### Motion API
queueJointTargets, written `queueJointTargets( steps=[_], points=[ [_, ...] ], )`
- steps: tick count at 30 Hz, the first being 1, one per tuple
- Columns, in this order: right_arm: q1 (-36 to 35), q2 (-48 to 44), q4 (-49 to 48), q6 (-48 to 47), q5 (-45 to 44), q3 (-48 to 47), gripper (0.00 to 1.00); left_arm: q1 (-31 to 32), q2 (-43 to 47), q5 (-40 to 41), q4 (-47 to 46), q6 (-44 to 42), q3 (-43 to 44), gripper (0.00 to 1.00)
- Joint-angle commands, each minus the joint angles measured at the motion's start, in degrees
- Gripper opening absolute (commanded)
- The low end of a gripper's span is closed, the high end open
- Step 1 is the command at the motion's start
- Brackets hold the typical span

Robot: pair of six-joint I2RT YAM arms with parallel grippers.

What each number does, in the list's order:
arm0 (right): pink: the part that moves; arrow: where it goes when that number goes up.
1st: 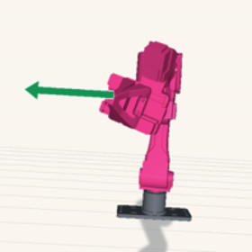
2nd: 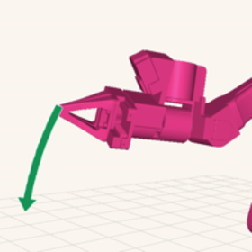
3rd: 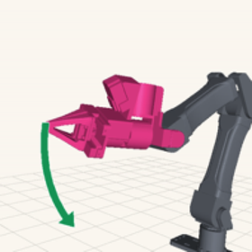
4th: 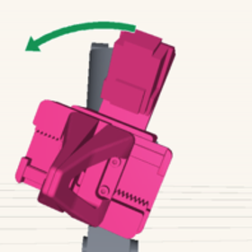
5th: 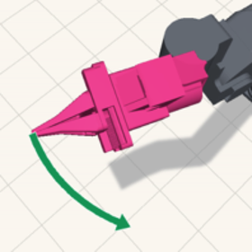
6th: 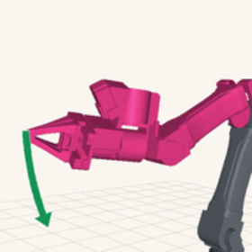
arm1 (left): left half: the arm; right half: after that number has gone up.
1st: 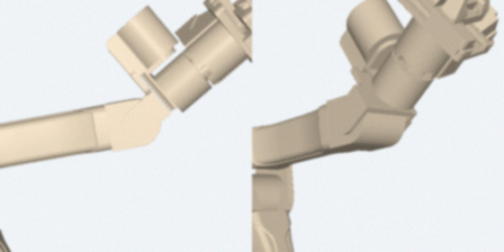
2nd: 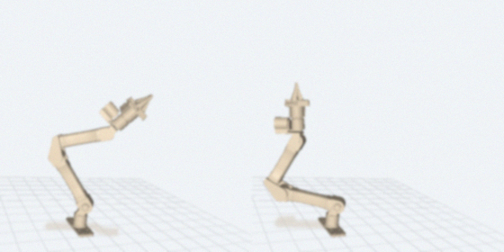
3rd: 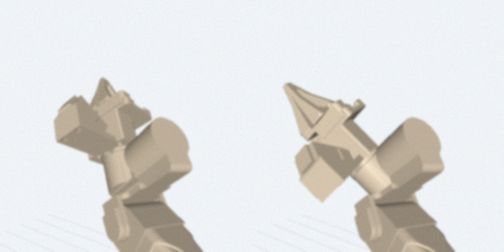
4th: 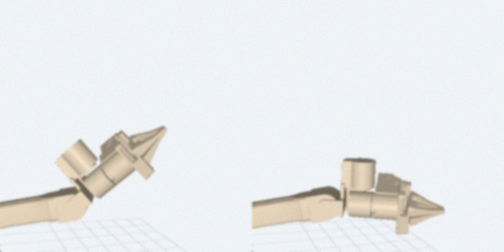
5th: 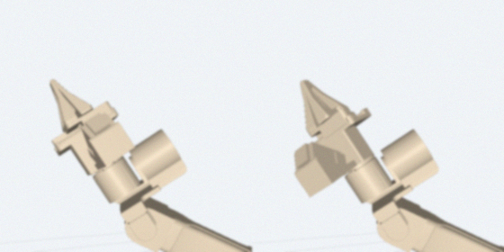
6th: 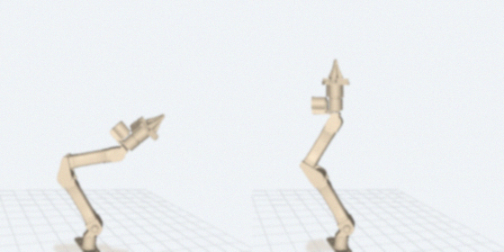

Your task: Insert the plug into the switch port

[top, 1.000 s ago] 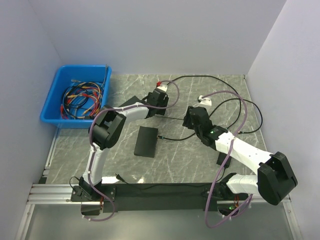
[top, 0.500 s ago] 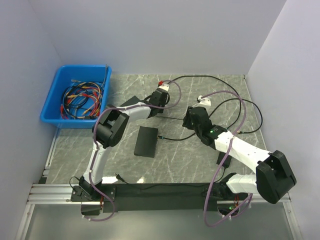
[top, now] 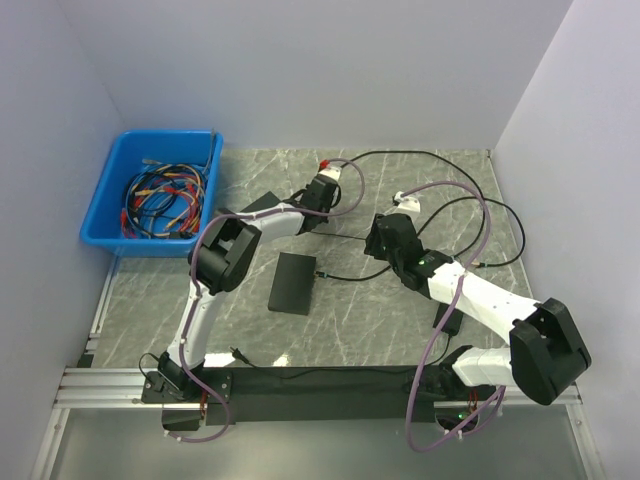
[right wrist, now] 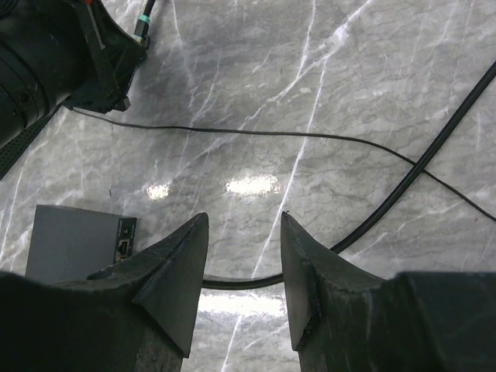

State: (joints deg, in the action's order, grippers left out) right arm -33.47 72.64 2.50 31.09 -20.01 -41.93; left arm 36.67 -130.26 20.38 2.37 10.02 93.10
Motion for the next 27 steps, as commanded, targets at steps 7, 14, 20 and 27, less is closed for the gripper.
queueJointTargets(
  steps=[7, 14, 20, 27],
  points=[
    [0.43, 1.10, -2.41, 0.99, -0.56, -0.96, 0.50, -3.00, 4.64, -6.75, 1.67, 3.16, -2.12, 0.01],
    [0.51, -0.74, -2.41, 0.99, 0.67, -0.61, 0.49, -7.22, 17.30, -18.26, 5.97, 8.52, -12.48, 0.01],
    [0.43, -2.85, -6.71, 0.81, 6.64, 1.24, 0.49, -7.13, 30.14, -22.40, 7.91, 11.41, -21.54, 0.01],
    [-2.64, -4.61, -7.26, -4.71, 16.75, -0.42, 0.49, -7.22, 42.78, -33.81, 6.77, 19.24, -32.09, 0.01]
  ],
)
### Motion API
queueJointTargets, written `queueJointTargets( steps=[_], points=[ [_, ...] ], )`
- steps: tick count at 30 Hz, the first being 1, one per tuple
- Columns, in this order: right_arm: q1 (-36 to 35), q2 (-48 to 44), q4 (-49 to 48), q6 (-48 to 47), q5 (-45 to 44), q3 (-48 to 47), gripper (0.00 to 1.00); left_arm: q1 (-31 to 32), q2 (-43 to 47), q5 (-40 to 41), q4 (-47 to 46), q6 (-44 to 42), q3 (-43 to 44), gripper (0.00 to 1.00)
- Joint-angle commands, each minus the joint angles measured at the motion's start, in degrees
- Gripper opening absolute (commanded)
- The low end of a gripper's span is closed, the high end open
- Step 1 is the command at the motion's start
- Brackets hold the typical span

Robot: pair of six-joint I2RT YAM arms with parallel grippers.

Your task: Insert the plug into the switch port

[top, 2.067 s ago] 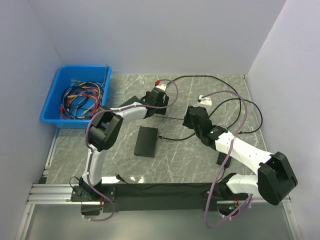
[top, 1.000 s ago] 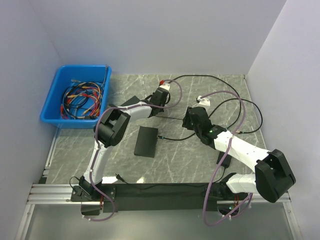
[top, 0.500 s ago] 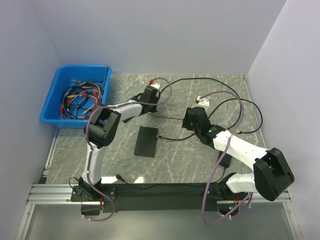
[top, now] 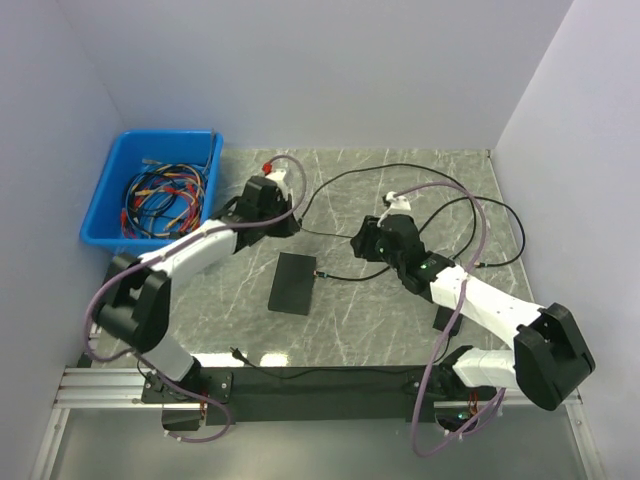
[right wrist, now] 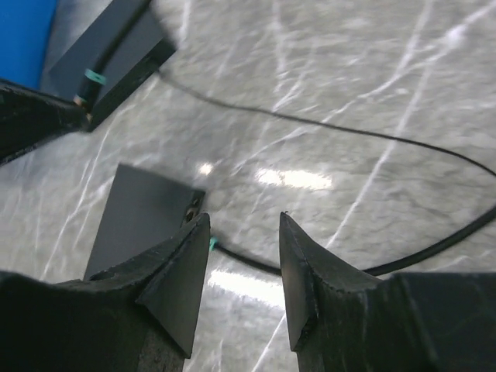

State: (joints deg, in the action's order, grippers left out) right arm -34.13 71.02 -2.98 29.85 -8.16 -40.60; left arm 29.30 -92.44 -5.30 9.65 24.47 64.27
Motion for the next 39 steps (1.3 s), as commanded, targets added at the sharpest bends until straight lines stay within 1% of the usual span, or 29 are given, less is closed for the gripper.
queueJointTargets(
  steps=[1, 2, 3, 4, 6, 7, 9, 10, 11, 12, 13, 15, 16, 19, 20, 21, 22, 24, 25, 27, 29, 33, 39],
  points=[
    [-3.21, -3.87, -0.98, -4.35, 6.04, -2.37, 0.50, 0.32, 6.30, -9.97, -1.21, 6.19, -5.54, 0.01],
    [-4.53, -5.79, 1.20, -5.05, 5.79, -3.08, 0.51, 0.84, 7.62, -12.95, -1.21, 6.81, -6.60, 0.01],
    [-8.11, -6.77, 2.36, -6.71, 5.09, -3.60, 0.53, 1.28, 8.93, -13.50, -1.04, 7.43, -7.57, 0.01],
    [-10.06, -7.65, 3.06, -7.77, 4.04, -4.74, 0.56, 1.81, 11.56, -13.51, -0.17, 8.31, -9.23, 0.01],
    [-14.19, -9.67, 7.80, -10.58, 0.44, -6.93, 0.59, 3.57, 15.69, -13.68, 0.89, 9.36, -10.83, 0.01],
    [-18.13, -10.29, 9.21, -11.55, -0.70, -7.56, 0.61, 4.01, 17.11, -13.95, 2.03, 10.41, -12.14, 0.01],
    [-22.10, -11.96, 12.64, -14.88, -4.31, -8.35, 0.61, 4.89, 19.66, -14.73, 5.80, 11.39, -13.20, 0.01],
    [-25.86, -12.40, 13.61, -16.04, -5.36, -8.96, 0.62, 5.15, 22.63, -15.00, 6.78, 12.26, -14.60, 0.01],
    [-27.47, -13.27, 15.62, -17.00, -8.33, -9.23, 0.62, 5.33, 24.31, -15.35, 9.40, 12.79, -15.31, 0.01],
    [-28.87, -13.71, 16.42, -18.58, -9.58, -9.41, 0.62, 5.42, 26.07, -15.44, 10.55, 13.41, -15.92, 0.01],
    [-30.45, -14.07, 16.95, -19.20, -10.90, -9.67, 0.62, 5.33, 29.74, -15.53, 11.70, 14.46, -17.15, 0.01],
    [-34.15, -14.86, 18.10, -20.87, -12.39, -9.76, 0.62, 5.42, 33.54, -16.58, 15.90, 15.17, -17.86, 0.01],
    [-35.29, -14.95, 18.19, -21.23, -12.32, -9.94, 0.62, 5.42, 37.21, -18.41, 17.23, 15.69, -18.65, 0.01],
    [-40.74, -12.85, 19.50, -23.42, -13.80, -12.22, 0.62, 5.42, 43.04, -21.32, 23.82, 16.31, -18.83, 0.01],
    [-44.67, -12.23, 20.20, -24.39, -15.55, -12.83, 0.62, 5.33, 44.27, -22.03, 25.49, 16.31, -18.74, 0.01],
    [-46.97, -11.18, 20.56, -26.57, -17.48, -14.06, 0.62, 5.33, 46.80, -22.47, 27.25, 16.23, -18.74, 0.01],
    [-49.26, -10.13, 20.91, -27.64, -22.63, -14.85, 0.62, 5.33, 48.05, -22.91, 29.53, 16.57, -19.00, 0.01],
    [-54.78, -6.52, 21.79, -29.31, -27.24, -16.87, 0.62, 5.42, 51.73, -24.58, 31.39, 16.84, -19.53, 0.01],
    [-56.12, -5.21, 21.88, -31.23, -30.91, -17.40, 0.62, 5.33, 52.79, -25.28, 33.05, 17.19, -20.23, 0.01],
    [-59.10, -1.78, 21.97, -32.21, -34.18, -18.20, 0.62, 5.33, 55.60, -25.55, 34.99, 17.28, -21.02, 0.01],
    [-60.17, 0.68, 20.75, -33.01, -37.17, -18.03, 0.62, 5.24, 57.28, -25.55, 37.53, 17.45, -21.64, 0.01],
    [-60.53, 3.06, 19.24, -33.97, -37.98, -18.11, 0.63, 5.33, 60.88, -26.87, 40.18, 17.72, -22.87, 0.01],
    [-60.97, 4.47, 16.61, -38.28, -37.20, -18.73, 0.63, 5.33, 62.30, -28.53, 41.33, 17.28, -24.28, 0.01]
  ],
)
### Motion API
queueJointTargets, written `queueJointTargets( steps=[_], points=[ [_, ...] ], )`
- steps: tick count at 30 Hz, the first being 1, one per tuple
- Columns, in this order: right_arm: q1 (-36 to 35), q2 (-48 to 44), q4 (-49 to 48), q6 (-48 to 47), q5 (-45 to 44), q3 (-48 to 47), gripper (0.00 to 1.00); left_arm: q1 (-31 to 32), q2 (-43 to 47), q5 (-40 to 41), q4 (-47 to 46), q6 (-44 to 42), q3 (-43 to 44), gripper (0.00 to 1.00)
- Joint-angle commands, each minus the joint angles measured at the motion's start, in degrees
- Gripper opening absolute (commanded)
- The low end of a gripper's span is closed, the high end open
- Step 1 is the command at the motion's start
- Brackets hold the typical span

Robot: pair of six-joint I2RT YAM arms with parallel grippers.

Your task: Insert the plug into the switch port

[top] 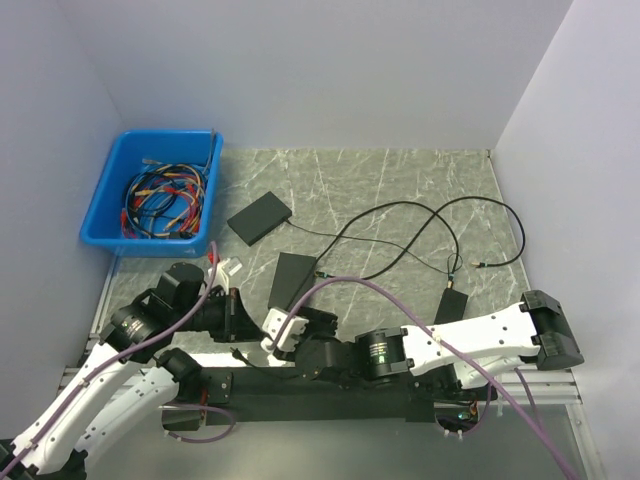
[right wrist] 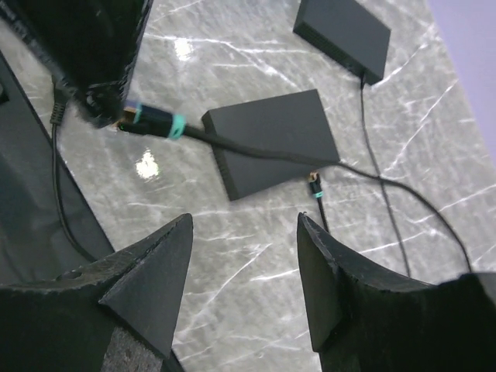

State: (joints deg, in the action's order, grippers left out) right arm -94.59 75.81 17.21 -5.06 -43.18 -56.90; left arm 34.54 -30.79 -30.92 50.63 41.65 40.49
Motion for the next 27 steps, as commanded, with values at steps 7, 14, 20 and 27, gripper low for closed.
queueJointTargets(
  steps=[7, 14, 20, 27],
  points=[
    [-0.51, 2.49, -5.78, -6.10, 2.65, -3.65, 0.63, 0.00, 0.90, -4.59, -1.15, 0.71, -0.67, 0.01],
    [-0.42, 4.87, -7.46, -7.68, 6.96, -5.23, 0.63, 0.00, 0.99, -5.56, -0.54, 0.10, -0.06, 0.01],
    [-0.51, 6.02, -7.81, -8.56, 9.78, -6.81, 0.63, 0.08, 0.64, -6.17, -0.10, -0.69, 0.64, 0.01],
    [-0.42, 5.93, -8.42, -9.27, 13.38, -7.43, 0.61, 0.00, 1.08, -6.79, -0.71, -0.78, -0.32, 0.01]
  ],
)
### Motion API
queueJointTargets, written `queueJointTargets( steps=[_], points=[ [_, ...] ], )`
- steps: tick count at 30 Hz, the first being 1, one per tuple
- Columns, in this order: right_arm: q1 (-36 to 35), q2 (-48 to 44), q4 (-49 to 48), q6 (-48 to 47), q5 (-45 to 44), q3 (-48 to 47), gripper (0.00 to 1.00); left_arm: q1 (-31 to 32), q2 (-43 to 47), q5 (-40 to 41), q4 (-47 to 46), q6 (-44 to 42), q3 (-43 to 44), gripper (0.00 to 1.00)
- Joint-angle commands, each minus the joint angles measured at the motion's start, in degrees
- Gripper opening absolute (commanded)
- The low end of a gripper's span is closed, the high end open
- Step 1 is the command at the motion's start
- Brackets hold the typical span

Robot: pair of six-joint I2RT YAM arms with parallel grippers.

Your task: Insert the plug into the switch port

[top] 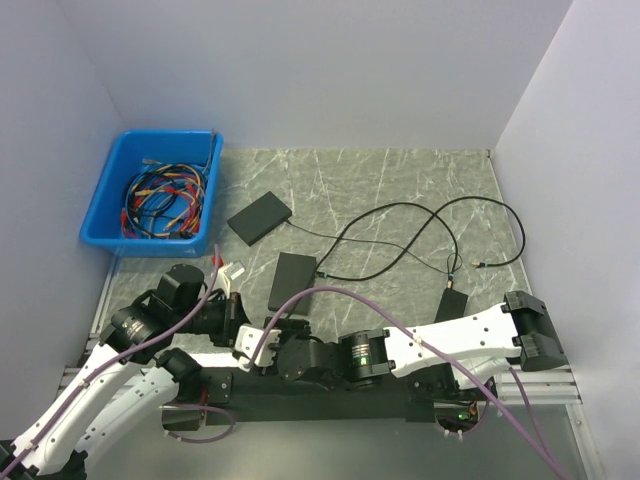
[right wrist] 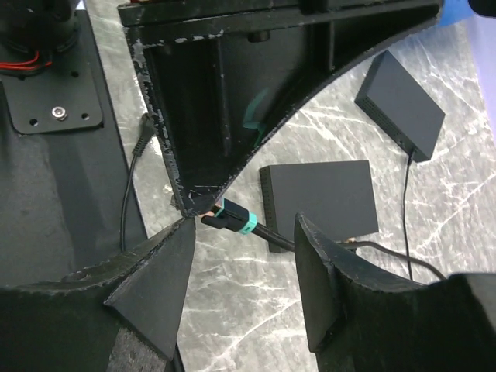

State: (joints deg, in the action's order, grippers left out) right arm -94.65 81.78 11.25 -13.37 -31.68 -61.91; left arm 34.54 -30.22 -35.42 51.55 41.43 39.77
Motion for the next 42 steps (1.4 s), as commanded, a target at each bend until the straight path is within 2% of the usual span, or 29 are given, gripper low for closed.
queueJointTargets(
  steps=[1, 22, 29, 38, 41, 42],
  points=[
    [-0.36, -0.04, -2.89, -1.13, 2.23, -2.34, 0.60, 0.08, 0.60, -2.29, -1.54, -0.56, 0.48, 0.01],
    [2.01, 2.77, -5.97, -1.66, 6.72, -2.51, 0.52, 0.08, 1.92, -2.55, -0.31, -0.21, 2.24, 0.01],
    [2.01, 3.39, -6.76, -1.31, 6.19, -2.25, 0.25, 0.08, 1.83, -2.46, -0.31, -0.30, 2.59, 0.01],
    [2.10, 2.25, -8.34, 0.27, 5.31, -0.06, 0.02, 0.08, 2.36, -1.41, -0.05, -0.12, 2.94, 0.01],
    [2.19, 0.23, -9.66, 1.94, 5.05, 1.79, 0.00, 0.08, 2.44, 2.36, 0.74, -0.12, 5.04, 0.16],
    [2.45, -0.12, -9.84, 2.37, 6.18, 2.14, 0.00, 0.08, 2.44, 3.76, 0.66, 0.05, 5.49, 0.24]
  ],
)
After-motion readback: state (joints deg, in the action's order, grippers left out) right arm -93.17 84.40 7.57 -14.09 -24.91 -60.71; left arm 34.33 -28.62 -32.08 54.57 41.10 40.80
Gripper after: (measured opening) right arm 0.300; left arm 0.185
